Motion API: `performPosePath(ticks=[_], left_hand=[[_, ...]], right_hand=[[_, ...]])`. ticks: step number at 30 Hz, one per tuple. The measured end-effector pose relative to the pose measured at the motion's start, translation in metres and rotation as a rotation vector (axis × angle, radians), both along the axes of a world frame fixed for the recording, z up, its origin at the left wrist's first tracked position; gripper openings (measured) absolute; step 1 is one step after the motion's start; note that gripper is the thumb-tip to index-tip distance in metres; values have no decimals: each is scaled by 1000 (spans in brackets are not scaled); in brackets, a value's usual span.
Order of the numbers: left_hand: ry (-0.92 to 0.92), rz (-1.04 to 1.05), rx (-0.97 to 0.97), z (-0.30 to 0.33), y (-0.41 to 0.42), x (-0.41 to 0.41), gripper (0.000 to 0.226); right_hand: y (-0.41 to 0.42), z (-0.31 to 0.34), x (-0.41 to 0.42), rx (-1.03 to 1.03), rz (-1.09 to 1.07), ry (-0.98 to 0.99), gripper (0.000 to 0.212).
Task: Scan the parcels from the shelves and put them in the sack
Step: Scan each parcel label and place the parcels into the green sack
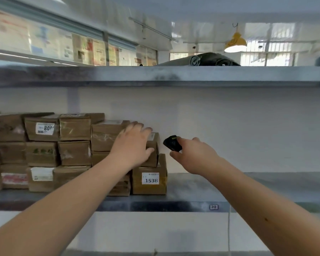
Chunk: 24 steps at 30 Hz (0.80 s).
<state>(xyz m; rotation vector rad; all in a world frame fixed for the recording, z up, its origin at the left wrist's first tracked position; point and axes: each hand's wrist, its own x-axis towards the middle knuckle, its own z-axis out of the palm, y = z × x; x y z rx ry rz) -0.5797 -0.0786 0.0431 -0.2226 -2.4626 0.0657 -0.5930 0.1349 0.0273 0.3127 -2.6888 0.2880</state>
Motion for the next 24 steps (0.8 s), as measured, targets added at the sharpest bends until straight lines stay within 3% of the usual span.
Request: performPosePath(ticks=[4, 9, 14, 17, 21, 24], left_hand=[[-61, -45, 130, 2, 8, -19, 90], [-217, -101, 474, -5, 18, -31, 107], [-269, -199, 1161, -11, 24, -35, 89], [-358, -212, 1498, -13, 21, -34, 91], [-456, -281, 1656, -15, 16, -27, 87], [-432, -453, 1613, -19, 9, -19, 100]], right_hand=[[8, 1, -23, 26, -20, -22, 57], [18, 4, -34, 36, -50, -45, 55], [17, -1, -32, 39, -59, -74, 52], [14, -2, -29, 5, -49, -100, 49], [11, -2, -17, -67, -26, -121, 45], [14, -5, -6, -141, -14, -88, 47]])
